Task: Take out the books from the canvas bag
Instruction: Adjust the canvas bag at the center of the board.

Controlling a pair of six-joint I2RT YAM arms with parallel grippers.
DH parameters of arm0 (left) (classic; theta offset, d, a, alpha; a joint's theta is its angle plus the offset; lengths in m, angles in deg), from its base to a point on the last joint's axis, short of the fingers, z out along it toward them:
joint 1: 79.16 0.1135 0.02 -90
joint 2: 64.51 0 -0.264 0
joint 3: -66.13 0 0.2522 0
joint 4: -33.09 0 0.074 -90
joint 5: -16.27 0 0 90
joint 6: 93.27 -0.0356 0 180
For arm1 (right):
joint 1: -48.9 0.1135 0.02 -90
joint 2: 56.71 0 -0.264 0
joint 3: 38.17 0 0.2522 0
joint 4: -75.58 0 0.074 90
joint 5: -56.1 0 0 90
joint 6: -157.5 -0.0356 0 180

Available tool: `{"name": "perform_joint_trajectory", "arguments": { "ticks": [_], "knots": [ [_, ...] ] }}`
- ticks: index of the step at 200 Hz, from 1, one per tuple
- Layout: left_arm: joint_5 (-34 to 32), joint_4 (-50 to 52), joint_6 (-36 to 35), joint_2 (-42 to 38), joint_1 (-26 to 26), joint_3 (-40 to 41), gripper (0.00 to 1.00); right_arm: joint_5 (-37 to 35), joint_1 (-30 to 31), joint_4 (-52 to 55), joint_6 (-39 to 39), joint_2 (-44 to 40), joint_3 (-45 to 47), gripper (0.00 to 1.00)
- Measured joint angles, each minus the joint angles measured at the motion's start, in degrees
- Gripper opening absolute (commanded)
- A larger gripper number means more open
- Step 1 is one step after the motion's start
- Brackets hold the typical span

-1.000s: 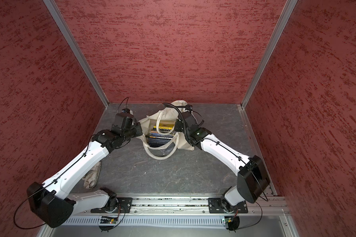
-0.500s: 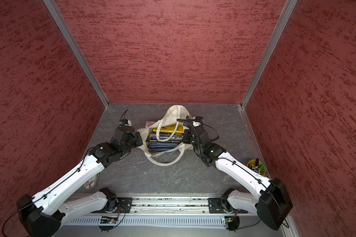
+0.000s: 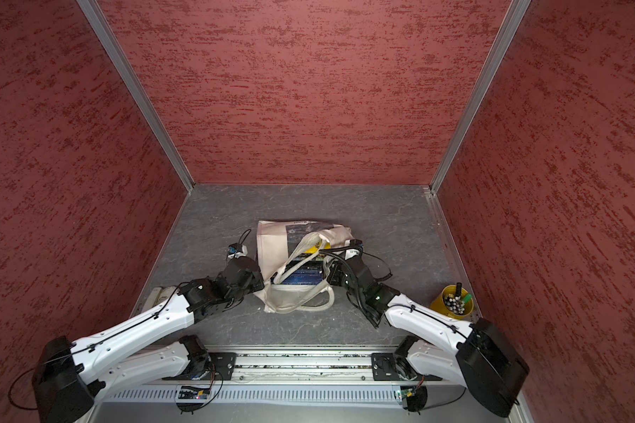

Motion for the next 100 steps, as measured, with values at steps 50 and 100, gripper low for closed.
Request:
{"name": "perform_joint_trajectory", "arguments": {
  "ticks": [50, 100],
  "knots": [
    [0.3, -8.0, -3.5, 11.4, 3.7, -3.6, 0.0, -3.5, -0.1, -7.9, -0.3, 12.4, -4.5, 0.0],
    [4.5, -16.8, -5.0, 17.9, 12.1, -7.1, 0.0, -3.8, -5.2, -14.4, 2.4, 24.1, -12.3, 0.0]
  ]
}}
